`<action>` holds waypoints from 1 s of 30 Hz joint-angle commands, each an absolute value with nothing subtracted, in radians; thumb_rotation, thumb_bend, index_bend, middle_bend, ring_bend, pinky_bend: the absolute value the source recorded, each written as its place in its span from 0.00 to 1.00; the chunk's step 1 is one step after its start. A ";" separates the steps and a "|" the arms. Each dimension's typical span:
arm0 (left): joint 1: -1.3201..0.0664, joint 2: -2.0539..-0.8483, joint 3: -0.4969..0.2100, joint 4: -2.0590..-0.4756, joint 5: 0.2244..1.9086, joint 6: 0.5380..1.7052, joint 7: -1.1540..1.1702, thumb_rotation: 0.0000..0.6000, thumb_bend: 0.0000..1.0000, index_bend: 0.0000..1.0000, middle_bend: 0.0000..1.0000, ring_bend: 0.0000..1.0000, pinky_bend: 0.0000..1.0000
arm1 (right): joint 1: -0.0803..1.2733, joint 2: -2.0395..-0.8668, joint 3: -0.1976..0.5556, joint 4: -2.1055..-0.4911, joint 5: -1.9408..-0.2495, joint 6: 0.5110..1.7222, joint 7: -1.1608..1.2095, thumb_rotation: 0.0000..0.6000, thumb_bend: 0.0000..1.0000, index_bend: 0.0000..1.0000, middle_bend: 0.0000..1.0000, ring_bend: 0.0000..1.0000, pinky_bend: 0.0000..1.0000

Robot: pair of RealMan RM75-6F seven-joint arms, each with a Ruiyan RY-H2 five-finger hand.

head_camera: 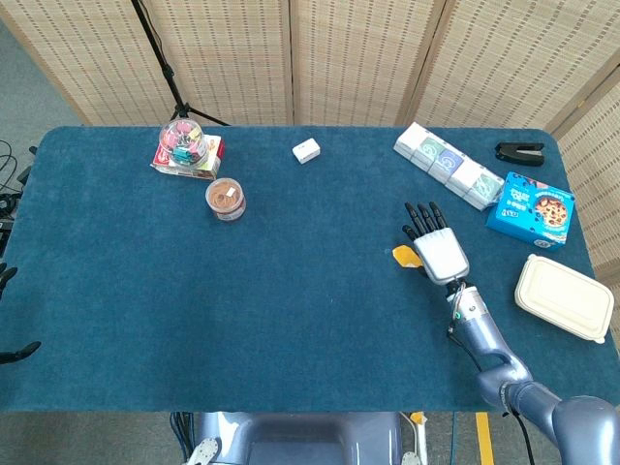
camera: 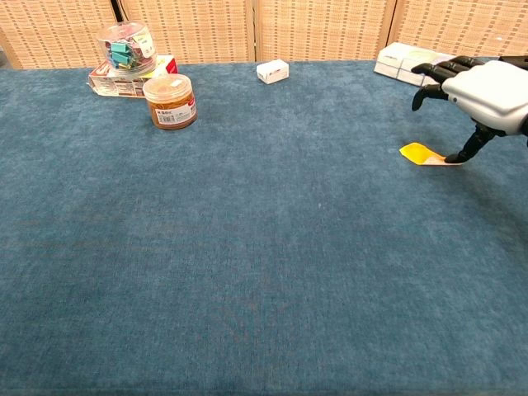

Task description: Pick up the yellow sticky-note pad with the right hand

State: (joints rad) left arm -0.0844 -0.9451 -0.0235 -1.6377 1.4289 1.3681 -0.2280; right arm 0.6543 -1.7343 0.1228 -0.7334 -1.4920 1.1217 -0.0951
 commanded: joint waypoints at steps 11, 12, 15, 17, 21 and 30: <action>-0.084 -0.945 -0.025 -1.637 1.428 1.368 -0.230 1.00 0.00 0.00 0.00 0.00 0.00 | 0.663 -1.721 0.106 -0.752 -1.484 1.071 -0.086 1.00 0.00 0.39 0.00 0.00 0.00; -0.084 -0.945 -0.025 -1.637 1.428 1.368 -0.231 1.00 0.00 0.00 0.00 0.00 0.00 | 0.664 -1.721 0.105 -0.752 -1.484 1.068 -0.085 1.00 0.00 0.39 0.00 0.00 0.00; -0.084 -0.944 -0.024 -1.636 1.429 1.369 -0.233 1.00 0.00 0.00 0.00 0.00 0.00 | 0.666 -1.719 0.102 -0.754 -1.484 1.062 -0.084 1.00 0.04 0.41 0.00 0.00 0.00; -0.084 -0.944 -0.024 -1.636 1.430 1.370 -0.234 1.00 0.00 0.00 0.00 0.00 0.00 | 0.667 -1.718 0.101 -0.757 -1.483 1.058 -0.082 1.00 0.13 0.42 0.00 0.00 0.00; -0.084 -0.944 -0.024 -1.635 1.430 1.369 -0.236 1.00 0.00 0.00 0.00 0.00 0.00 | 0.670 -1.716 0.101 -0.760 -1.480 1.050 -0.082 1.00 0.34 0.42 0.00 0.00 0.00; -0.084 -0.944 -0.025 -1.634 1.431 1.370 -0.238 1.00 0.00 0.00 0.00 0.00 0.00 | 0.674 -1.704 0.095 -0.778 -1.474 1.023 -0.089 1.00 0.54 0.45 0.00 0.00 0.00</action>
